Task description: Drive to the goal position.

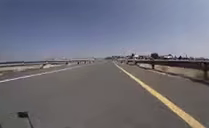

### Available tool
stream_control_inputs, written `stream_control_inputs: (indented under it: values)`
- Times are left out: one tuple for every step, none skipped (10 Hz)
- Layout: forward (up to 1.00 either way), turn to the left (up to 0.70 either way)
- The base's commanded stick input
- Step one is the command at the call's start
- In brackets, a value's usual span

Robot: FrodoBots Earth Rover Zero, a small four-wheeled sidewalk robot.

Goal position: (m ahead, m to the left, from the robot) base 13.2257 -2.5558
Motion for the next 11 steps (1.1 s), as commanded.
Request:
stream_control_inputs:
  values:
    - [1.0, 0.0]
    - [1.0, 0.0]
    - [1.0, 0.0]
    - [1.0, 0.0]
    - [1.0, 0.0]
    - [1.0, 0.0]
    - [1.0, 0.0]
    - [1.0, 0.0]
    - [1.0, 0.0]
    - [1.0, 0.0]
    - [1.0, 0.0]
